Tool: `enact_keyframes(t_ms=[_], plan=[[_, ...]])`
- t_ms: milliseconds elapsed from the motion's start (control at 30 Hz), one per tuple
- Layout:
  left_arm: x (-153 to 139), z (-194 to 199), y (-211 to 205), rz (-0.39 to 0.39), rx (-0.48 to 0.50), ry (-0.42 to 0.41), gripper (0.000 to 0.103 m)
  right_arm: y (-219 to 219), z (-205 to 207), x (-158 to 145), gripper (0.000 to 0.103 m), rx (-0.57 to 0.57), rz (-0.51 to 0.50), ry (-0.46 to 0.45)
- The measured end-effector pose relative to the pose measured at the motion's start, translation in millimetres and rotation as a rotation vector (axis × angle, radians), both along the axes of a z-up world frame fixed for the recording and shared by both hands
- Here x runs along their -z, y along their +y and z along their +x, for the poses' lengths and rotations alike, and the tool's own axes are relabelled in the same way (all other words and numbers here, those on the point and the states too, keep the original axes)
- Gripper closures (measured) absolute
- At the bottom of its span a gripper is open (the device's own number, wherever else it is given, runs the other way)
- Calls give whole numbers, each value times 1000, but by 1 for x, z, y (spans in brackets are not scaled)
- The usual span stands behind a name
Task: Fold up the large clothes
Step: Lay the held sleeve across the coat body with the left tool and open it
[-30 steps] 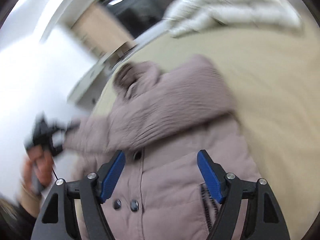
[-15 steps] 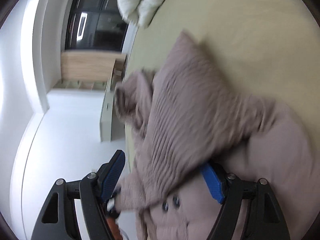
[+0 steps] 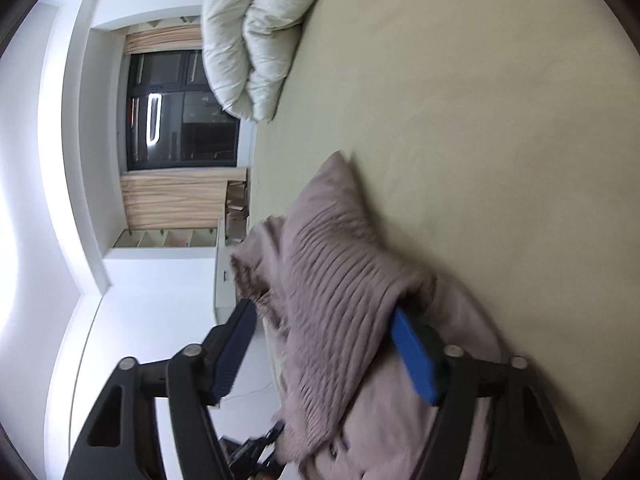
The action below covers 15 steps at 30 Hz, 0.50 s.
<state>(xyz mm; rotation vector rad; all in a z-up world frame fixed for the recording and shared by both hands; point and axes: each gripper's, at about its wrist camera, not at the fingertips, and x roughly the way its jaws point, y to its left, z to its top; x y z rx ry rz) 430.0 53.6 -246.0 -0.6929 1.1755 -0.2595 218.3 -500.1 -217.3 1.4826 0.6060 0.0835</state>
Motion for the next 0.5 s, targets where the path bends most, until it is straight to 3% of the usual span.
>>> enact_keyframes(t_ms=[67, 167, 300, 400, 467, 500], plan=[[4, 3, 0, 2, 2, 2, 86, 4, -10, -15, 18, -35, -45, -29], [6, 8, -2, 1, 8, 2, 86, 9, 5, -53, 14, -73, -139, -90], [5, 15, -5, 21, 23, -10, 86, 22, 60, -76, 13, -160, -208, -161], [7, 22, -9, 54, 37, -16, 85, 26, 94, -61, 13, -182, -262, -129], [12, 26, -8, 57, 34, -15, 83, 18, 101, -18, 13, -167, -274, -6], [15, 28, -7, 50, 31, -15, 81, 12, 105, 9, 17, -165, -247, 40]])
